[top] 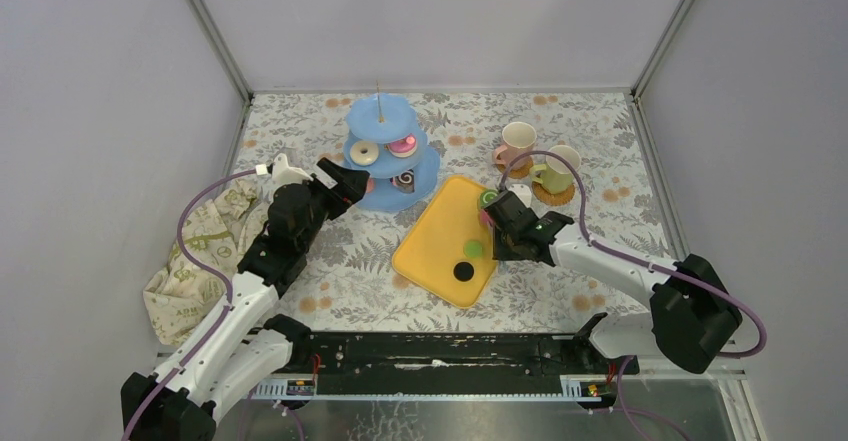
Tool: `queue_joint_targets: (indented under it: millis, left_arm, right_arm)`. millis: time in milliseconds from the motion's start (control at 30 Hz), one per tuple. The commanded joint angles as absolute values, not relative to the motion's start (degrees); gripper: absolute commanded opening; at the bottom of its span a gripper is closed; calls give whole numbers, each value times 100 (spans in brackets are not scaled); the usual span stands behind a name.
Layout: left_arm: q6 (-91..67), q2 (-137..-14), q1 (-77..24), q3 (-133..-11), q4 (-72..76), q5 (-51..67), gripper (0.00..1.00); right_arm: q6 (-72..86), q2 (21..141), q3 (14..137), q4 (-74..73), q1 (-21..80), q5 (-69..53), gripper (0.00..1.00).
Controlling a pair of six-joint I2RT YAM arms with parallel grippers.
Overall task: Serve the afternoon tea
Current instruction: Pick up the desert from the tray.
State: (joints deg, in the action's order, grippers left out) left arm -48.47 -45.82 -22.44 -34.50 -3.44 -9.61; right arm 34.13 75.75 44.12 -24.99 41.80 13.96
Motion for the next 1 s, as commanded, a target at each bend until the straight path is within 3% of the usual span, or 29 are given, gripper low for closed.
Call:
queue_joint_targets:
  millis: [0,533,967]
  left_arm:
    - [-4755,-4526,-2224,-3480,-186,-1086,97]
    - [-4776,-4519,-2224,-3463,-196,-1085,97]
    - [-4772,-4500,-2221,-3445,-202,-1074,97]
  right_arm:
    - [3445,7390,4331,-2535,4219,1333,17]
    - [3714,7252,4113,-2598,4383,1140,11]
    - [3830,7860,4221,-2555,4417,1063,32]
